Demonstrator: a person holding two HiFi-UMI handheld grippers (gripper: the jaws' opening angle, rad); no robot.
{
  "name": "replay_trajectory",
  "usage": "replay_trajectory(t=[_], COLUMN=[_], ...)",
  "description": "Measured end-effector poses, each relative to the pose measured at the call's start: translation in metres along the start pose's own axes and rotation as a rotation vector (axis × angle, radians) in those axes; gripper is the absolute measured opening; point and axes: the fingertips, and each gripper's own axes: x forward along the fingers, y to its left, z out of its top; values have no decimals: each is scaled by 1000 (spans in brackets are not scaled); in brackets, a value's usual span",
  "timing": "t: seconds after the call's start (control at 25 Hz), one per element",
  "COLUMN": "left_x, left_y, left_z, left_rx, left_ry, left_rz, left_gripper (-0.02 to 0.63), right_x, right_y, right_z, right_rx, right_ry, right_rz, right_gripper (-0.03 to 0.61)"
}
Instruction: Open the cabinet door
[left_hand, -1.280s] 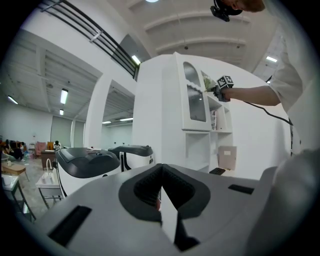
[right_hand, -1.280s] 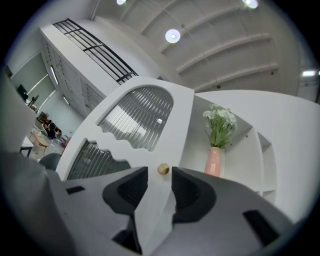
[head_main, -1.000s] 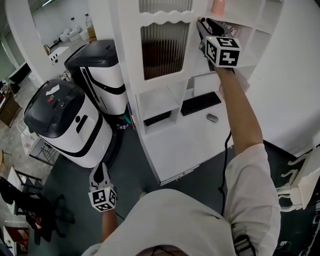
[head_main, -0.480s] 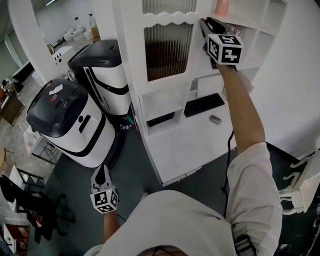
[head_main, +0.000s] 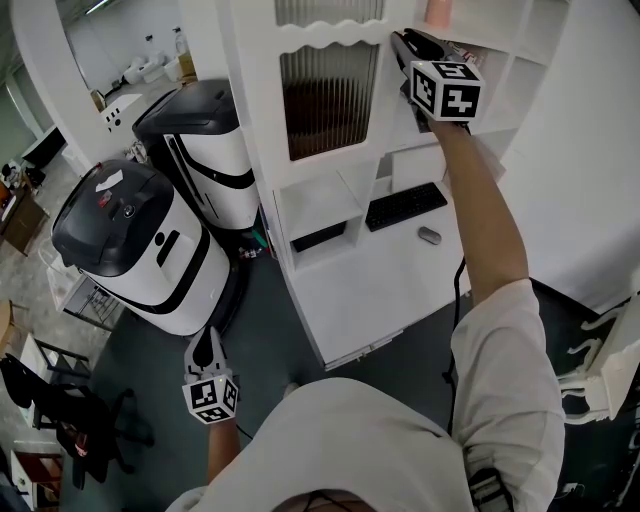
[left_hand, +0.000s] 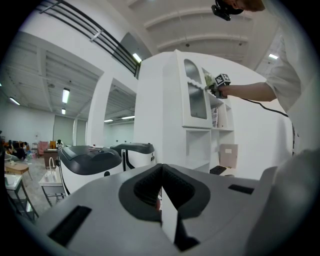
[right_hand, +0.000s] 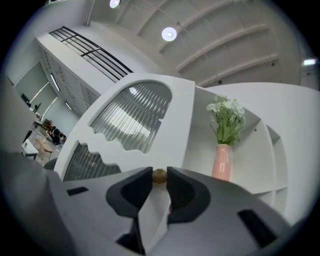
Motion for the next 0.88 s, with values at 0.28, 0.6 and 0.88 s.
replay_trajectory(t=[0.28, 0.6, 0.88], left_x=[2, -5, -6], left_y=[-9, -5, -2], left_z=[1, -1, -1], left_rx=[4, -2, -4], left_ry=[-1, 2, 0], left_rz=[-25, -16, -19], left_gripper=[-2, -2, -2], right_x=[0, -3, -12], right_y=[1, 0, 3], right_z=[-1, 1, 5], right_rx=[5, -4, -35], right_ry=[-5, -20, -25], right_rz=[25, 27, 23], right_gripper=[89, 86, 86])
